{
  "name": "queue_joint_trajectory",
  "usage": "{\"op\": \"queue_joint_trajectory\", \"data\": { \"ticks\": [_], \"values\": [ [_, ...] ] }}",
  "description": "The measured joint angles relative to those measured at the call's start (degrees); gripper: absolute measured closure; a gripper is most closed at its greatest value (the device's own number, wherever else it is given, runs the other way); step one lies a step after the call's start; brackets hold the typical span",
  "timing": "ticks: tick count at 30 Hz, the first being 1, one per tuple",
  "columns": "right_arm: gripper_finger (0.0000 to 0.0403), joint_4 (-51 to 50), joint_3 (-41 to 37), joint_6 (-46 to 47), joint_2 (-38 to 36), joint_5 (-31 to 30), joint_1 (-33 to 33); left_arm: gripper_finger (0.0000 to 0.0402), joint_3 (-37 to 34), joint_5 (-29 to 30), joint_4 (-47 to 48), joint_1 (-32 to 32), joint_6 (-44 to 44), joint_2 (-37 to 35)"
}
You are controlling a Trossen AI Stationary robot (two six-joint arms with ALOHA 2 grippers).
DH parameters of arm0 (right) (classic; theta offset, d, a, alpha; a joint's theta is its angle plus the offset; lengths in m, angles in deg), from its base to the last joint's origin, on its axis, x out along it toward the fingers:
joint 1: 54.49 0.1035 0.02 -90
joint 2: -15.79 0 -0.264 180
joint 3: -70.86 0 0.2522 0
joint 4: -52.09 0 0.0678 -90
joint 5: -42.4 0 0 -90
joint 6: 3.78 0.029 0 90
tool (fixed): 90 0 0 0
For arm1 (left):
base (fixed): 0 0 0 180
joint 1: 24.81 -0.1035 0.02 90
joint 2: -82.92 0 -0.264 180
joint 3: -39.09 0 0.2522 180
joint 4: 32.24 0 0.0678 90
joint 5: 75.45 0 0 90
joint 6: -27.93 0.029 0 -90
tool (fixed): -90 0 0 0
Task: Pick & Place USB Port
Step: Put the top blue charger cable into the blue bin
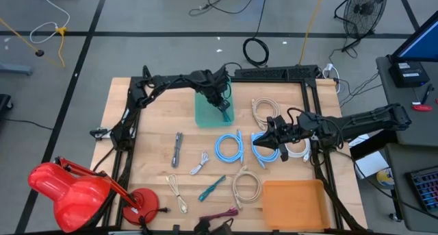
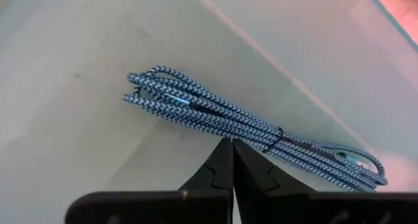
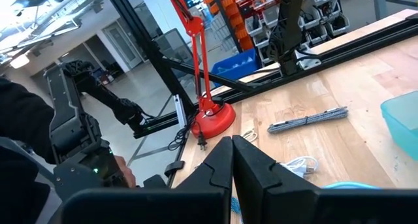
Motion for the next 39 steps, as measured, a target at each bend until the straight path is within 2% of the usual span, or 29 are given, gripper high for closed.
{"op": "queue_joint_trajectory", "data": {
  "ticks": [5,9,15,19,21,24,28,32,39],
  "values": [
    [0.0403,0.0,0.0,0.0,0.0,-0.01,0.0,0.0402,0.0,-0.11,-0.31,0.53,-0.62,-0.02],
    [0.0403,0.0,0.0,0.0,0.0,-0.03,0.0,0.0402,0.0,-2.33,-1.01,0.12,-2.25,-0.02],
    [0.0403,0.0,0.0,0.28,0.0,-0.03,0.0,0.0402,0.0,-9.11,-3.45,-0.49,-9.62,-0.46],
    [0.0403,0.0,-0.02,1.09,-0.02,-0.03,0.1,0.0402,0.02,-9.3,0.11,0.86,-15.06,-1.57],
    [0.0403,0.04,-0.02,1.25,-0.02,-0.07,0.39,0.0402,0.0,-7.76,2.05,1.68,-13.75,-2.55],
    [0.0403,0.02,-0.02,1.08,-0.02,-0.15,0.96,0.0401,0.01,-1.95,3.69,2.29,-9.56,-5.69],
    [0.0403,0.02,-0.02,0.22,-0.02,-0.11,1.2,0.0402,0.13,3.76,3.76,-0.24,-6.1,-7.95],
    [0.0403,0.02,-0.02,0.0,-0.02,-0.13,1.2,0.0402,0.12,4.65,3.98,-3.98,-3.89,-7.33],
    [0.0403,0.0,-0.02,0.45,-0.02,-0.03,1.2,0.0402,0.02,3.32,4.68,-6.98,6.74,-3.18]
  ]
}}
